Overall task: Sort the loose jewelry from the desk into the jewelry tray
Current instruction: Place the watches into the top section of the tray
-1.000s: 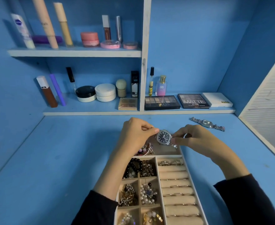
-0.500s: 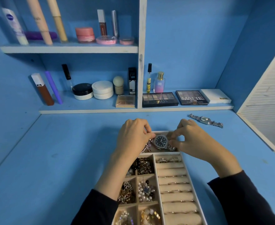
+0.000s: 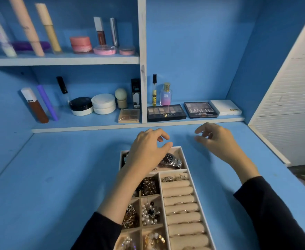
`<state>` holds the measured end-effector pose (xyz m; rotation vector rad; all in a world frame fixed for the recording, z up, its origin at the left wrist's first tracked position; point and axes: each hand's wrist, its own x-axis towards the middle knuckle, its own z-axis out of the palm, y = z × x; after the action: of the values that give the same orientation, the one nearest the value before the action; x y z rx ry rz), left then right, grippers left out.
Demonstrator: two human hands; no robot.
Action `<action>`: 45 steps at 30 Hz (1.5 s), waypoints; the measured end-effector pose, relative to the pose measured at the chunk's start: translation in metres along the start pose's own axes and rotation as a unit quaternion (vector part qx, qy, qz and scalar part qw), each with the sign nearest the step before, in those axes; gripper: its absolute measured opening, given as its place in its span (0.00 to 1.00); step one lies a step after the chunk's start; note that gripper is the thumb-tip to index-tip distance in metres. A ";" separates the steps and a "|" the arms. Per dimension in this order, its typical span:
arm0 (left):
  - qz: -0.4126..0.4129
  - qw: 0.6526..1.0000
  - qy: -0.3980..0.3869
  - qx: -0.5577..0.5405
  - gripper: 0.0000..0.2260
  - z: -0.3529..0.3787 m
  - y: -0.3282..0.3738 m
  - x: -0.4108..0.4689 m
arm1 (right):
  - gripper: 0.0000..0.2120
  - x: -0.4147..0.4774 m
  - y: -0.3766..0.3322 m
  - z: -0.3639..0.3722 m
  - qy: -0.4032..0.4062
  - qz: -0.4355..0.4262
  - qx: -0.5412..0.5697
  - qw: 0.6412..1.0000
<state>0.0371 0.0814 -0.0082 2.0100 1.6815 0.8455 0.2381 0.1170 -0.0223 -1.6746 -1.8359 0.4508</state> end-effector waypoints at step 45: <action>-0.121 0.680 0.108 -0.715 0.23 -0.043 -0.017 -0.005 | 0.12 -0.031 -0.082 0.030 -0.222 0.013 0.487 0.845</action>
<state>-0.0048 0.0761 0.0120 0.5632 0.6897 1.5842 0.1566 0.0790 -0.0007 -0.9019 -1.4149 1.5758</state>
